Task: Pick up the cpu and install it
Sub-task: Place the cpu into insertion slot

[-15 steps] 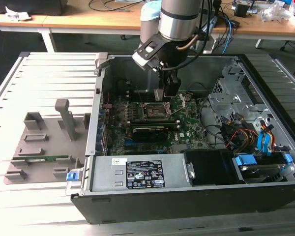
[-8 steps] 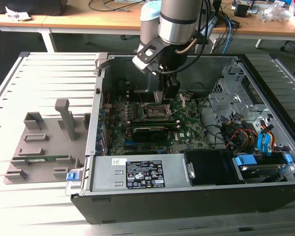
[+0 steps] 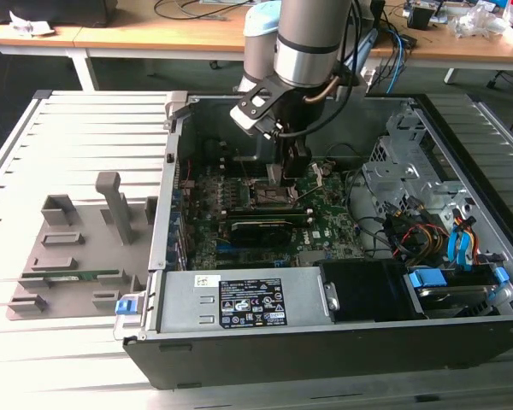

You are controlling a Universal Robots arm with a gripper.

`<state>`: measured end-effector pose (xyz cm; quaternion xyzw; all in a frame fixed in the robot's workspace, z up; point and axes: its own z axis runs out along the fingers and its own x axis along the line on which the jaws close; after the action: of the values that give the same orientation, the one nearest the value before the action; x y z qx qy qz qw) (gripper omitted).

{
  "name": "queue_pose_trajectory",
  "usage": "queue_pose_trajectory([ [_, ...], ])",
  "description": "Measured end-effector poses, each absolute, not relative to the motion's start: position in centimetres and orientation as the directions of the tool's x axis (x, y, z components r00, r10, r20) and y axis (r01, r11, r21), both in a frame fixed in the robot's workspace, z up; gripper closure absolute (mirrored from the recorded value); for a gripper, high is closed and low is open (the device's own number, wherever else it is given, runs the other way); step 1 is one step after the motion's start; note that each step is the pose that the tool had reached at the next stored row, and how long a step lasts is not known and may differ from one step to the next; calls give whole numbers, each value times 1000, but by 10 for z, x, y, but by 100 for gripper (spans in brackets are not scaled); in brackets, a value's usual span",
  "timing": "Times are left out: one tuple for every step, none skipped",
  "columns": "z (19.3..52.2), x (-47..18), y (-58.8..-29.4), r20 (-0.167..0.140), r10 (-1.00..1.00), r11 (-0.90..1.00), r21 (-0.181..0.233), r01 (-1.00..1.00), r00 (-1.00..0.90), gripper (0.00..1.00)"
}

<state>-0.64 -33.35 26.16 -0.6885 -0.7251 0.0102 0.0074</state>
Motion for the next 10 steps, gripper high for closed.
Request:
queue_pose_trajectory([
  [259, -6, -333, -3, 999, 52, -25, 998, -52, 45],
  [256, -7, -332, -4, 999, 51, -25, 998, -52, 45],
  [254, -7, -329, -5, 999, 51, -25, 998, -51, 45],
  [252, -7, -328, -5, 999, 50, -25, 998, -51, 45],
  [251, -8, -326, -6, 999, 50, -25, 998, -50, 45],
  [248, -9, -323, -9, 999, 49, -25, 998, -49, 45],
  [246, -10, -322, -12, 999, 48, -25, 999, -48, 45],
  [244, -11, -320, -14, 999, 46, -25, 999, -46, 45],
  [242, -12, -319, -14, 999, 44, -26, 999, -45, 45],
  [241, -12, -318, -14, 999, 43, -25, 999, -43, 45],
])
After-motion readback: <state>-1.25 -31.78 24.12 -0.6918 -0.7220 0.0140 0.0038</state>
